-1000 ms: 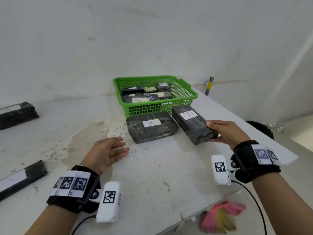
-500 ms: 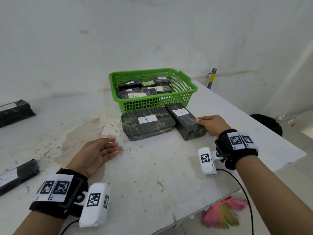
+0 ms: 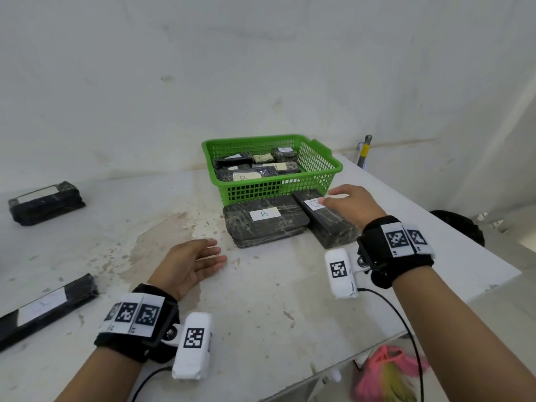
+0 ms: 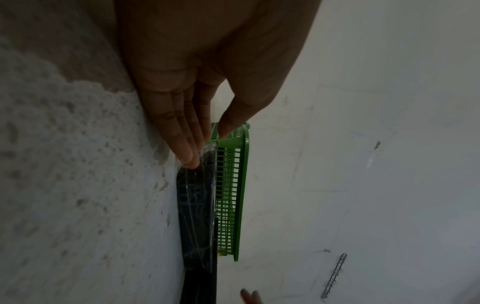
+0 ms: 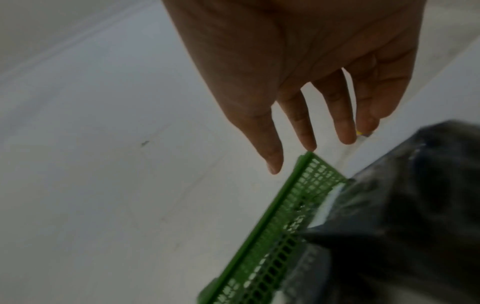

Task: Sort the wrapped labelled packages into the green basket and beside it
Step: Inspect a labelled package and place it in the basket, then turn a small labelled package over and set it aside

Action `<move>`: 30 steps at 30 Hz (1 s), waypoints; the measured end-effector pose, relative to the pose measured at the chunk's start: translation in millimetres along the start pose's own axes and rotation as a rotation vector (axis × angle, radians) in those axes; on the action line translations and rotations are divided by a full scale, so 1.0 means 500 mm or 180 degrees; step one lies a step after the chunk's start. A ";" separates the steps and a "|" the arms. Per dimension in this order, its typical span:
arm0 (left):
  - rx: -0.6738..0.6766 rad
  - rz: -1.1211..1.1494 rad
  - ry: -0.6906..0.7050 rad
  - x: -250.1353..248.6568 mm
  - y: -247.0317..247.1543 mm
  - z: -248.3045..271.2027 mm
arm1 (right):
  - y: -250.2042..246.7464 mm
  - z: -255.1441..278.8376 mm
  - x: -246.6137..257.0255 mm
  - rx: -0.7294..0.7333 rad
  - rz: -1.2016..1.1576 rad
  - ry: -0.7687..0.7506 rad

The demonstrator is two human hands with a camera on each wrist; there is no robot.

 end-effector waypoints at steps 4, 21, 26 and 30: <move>0.0021 -0.0417 0.0356 -0.055 -0.012 0.035 | 0.115 0.068 0.082 0.0692 -0.0401 -0.0102; -0.1222 -0.0572 0.0829 -0.192 -0.513 0.182 | 0.690 0.314 0.307 0.2444 -0.1171 0.0516; -0.1115 -0.0476 0.0684 -0.184 -0.550 0.163 | 0.739 0.318 0.340 0.2476 0.0227 -0.0242; -0.0946 -0.0178 0.0560 -0.164 -0.550 0.153 | 0.746 0.313 0.339 0.2587 0.0545 -0.0330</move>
Point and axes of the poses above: each hand's wrist, its own z-axis away from the middle knuckle, its own y-axis out of the palm, x = y × z, the point moved 9 cm from there along -z, towards the middle knuckle, and after that the axes turned 1 degree about -z, right-handed, at the moved point
